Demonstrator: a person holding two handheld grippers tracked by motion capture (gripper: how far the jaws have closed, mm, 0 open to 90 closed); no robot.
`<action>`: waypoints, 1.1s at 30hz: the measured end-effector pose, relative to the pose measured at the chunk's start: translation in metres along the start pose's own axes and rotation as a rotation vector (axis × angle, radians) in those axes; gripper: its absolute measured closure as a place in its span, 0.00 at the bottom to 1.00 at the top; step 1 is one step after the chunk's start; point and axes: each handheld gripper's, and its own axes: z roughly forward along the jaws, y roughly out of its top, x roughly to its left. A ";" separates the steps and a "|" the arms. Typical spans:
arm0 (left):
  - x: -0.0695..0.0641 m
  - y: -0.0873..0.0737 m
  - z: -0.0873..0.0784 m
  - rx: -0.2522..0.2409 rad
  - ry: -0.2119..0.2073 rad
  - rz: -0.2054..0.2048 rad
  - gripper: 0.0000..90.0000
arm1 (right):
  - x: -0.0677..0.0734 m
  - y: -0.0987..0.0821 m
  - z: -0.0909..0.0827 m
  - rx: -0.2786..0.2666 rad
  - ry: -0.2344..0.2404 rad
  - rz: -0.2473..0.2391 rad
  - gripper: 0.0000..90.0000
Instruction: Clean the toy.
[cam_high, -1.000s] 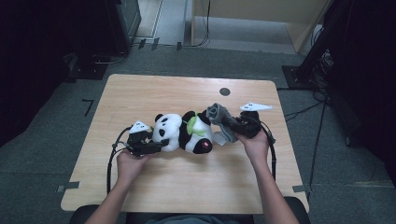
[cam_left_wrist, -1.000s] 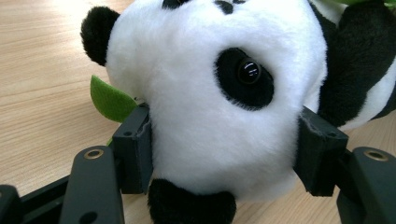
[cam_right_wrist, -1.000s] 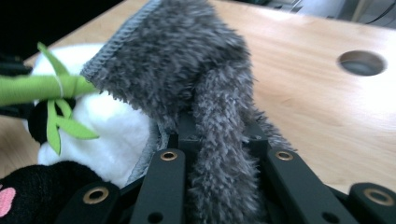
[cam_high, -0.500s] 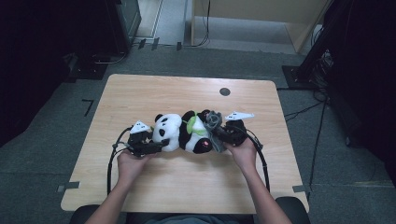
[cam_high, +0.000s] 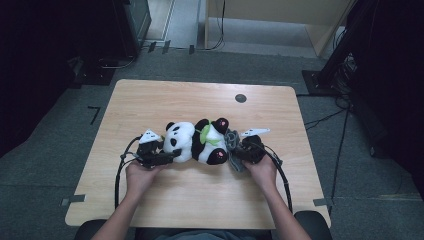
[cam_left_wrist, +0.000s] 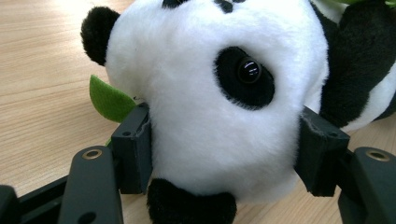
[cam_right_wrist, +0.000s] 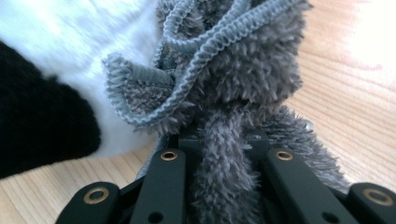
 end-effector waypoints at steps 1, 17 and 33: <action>0.000 0.000 0.000 0.000 0.000 -0.001 0.36 | -0.002 0.000 -0.002 0.003 -0.001 0.003 0.86; -0.001 0.000 -0.001 0.000 0.004 0.002 0.35 | 0.000 0.038 -0.045 -0.170 0.002 0.024 0.86; 0.000 -0.001 0.001 -0.005 0.004 -0.006 0.35 | 0.017 0.028 -0.012 -0.080 -0.004 -0.039 0.86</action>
